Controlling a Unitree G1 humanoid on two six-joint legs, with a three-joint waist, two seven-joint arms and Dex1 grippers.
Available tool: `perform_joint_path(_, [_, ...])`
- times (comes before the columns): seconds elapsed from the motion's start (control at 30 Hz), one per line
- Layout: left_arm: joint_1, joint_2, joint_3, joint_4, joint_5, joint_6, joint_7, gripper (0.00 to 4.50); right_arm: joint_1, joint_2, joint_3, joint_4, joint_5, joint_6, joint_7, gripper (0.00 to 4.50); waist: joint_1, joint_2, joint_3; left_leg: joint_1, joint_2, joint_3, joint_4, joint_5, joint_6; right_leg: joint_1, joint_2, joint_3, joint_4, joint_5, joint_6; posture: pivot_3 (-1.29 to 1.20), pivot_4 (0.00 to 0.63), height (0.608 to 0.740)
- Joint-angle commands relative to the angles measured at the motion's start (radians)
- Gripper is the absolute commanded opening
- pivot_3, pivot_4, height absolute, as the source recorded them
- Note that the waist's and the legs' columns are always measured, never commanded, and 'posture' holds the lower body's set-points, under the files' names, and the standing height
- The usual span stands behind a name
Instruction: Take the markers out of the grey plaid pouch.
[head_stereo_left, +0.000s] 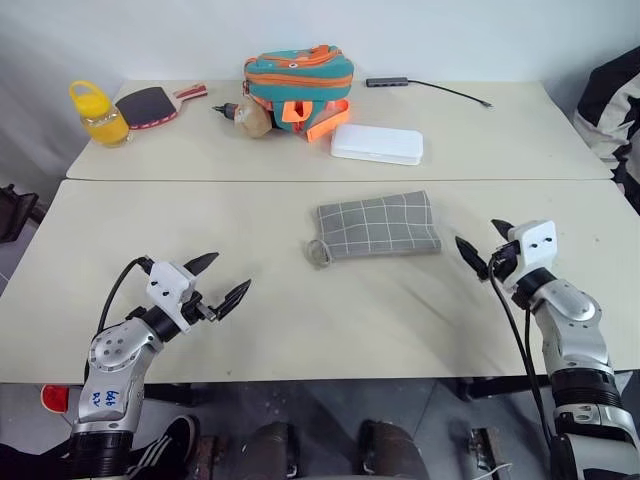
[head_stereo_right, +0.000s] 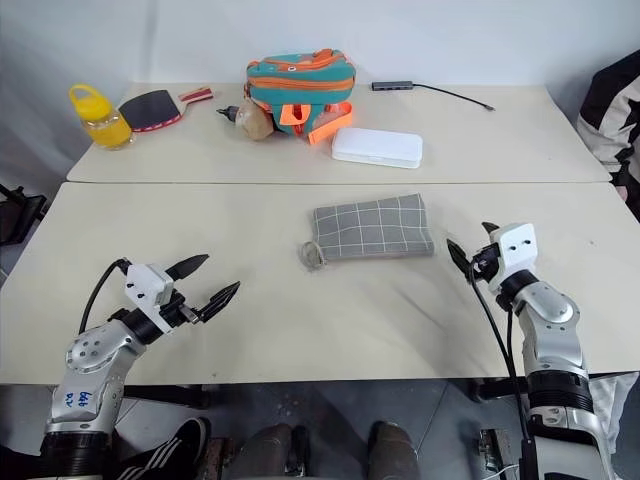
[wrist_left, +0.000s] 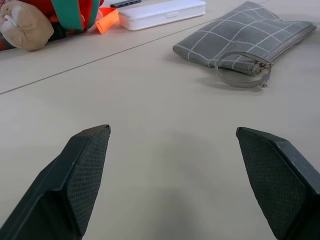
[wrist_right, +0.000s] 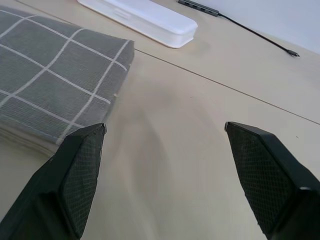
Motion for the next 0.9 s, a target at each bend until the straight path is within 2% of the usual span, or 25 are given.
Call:
perform_joint_path(0.03, [-0.002, -0.006, 0.003, -0.015, 0.001, -0.050, -0.010, 4.27, 0.011, -0.013, -0.003, -0.048, -0.001, -0.009, 0.011, 3.98, 0.000, 0.000, 0.000, 0.000, 0.000, 0.000, 0.000, 0.000, 0.000, 0.000, 0.000, 0.000, 0.000, 0.000, 0.000, 0.00, 0.150, 0.740])
perform_joint_path(0.17, [0.000, 0.005, -0.006, -0.030, 0.028, -0.016, 0.016, 4.27, 0.010, -0.012, -0.003, -0.057, 0.002, -0.001, 0.011, 3.98, -0.001, 0.000, 0.000, 0.000, 0.000, 0.000, 0.000, 0.000, 0.000, 0.000, 0.000, 0.000, 0.000, 0.000, 0.000, 0.00, 0.150, 0.740])
perform_joint_path(0.3, [-0.010, -0.007, -0.002, -0.019, -0.009, -0.033, -0.021, 4.27, -0.012, -0.006, 0.004, -0.070, 0.014, 0.010, 0.027, 3.98, 0.000, 0.000, 0.000, 0.000, 0.000, 0.000, 0.000, 0.000, 0.000, 0.000, 0.000, 0.000, 0.000, 0.000, 0.000, 0.00, 0.150, 0.740])
perform_joint_path(0.43, [-0.058, -0.013, 0.007, 0.045, 0.018, -0.081, -0.002, 4.31, -0.050, 0.031, 0.028, -0.105, 0.027, 0.038, 0.038, 3.08, -0.001, 0.000, 0.000, 0.000, 0.000, 0.000, 0.000, 0.000, 0.000, 0.000, 0.000, 0.000, 0.000, 0.000, 0.000, 0.00, 0.150, 0.740])
perform_joint_path(0.63, [-0.177, -0.027, -0.044, 0.187, 0.104, -0.213, 0.007, 4.31, -0.144, 0.099, 0.082, -0.057, -0.001, 0.027, 0.028, 0.89, 0.000, 0.000, 0.000, 0.000, 0.000, 0.000, 0.000, 0.000, 0.000, -0.001, 0.000, 0.000, 0.001, 0.000, 0.000, 0.00, 0.150, 0.740])
perform_joint_path(0.7, [-0.249, -0.039, -0.084, 0.264, 0.147, -0.274, 0.002, 4.31, -0.198, 0.122, 0.107, 0.028, -0.046, -0.010, -0.001, 0.18, 0.003, 0.000, 0.000, 0.000, 0.000, 0.000, 0.000, 0.000, 0.000, -0.001, 0.000, 0.000, 0.000, 0.000, 0.000, 0.00, 0.150, 0.740])
perform_joint_path(0.73, [-0.278, -0.043, -0.101, 0.298, 0.166, -0.307, -0.003, 4.31, -0.222, 0.131, 0.110, 0.070, -0.060, -0.023, -0.018, 0.04, 0.003, 0.000, 0.000, 0.000, -0.001, 0.000, 0.000, 0.000, 0.000, 0.000, 0.000, -0.001, 0.001, 0.000, 0.000, 0.00, 0.150, 0.740])
perform_joint_path(0.9, [-0.482, -0.075, -0.184, 0.564, 0.273, -0.468, 0.014, 4.31, -0.367, 0.155, 0.142, 0.333, -0.163, -0.130, -0.130, 0.04, 0.000, 0.000, 0.000, -0.002, -0.002, -0.001, 0.001, 0.001, 0.000, -0.001, 0.000, -0.002, 0.001, 0.000, 0.000, 0.00, 0.150, 0.740])
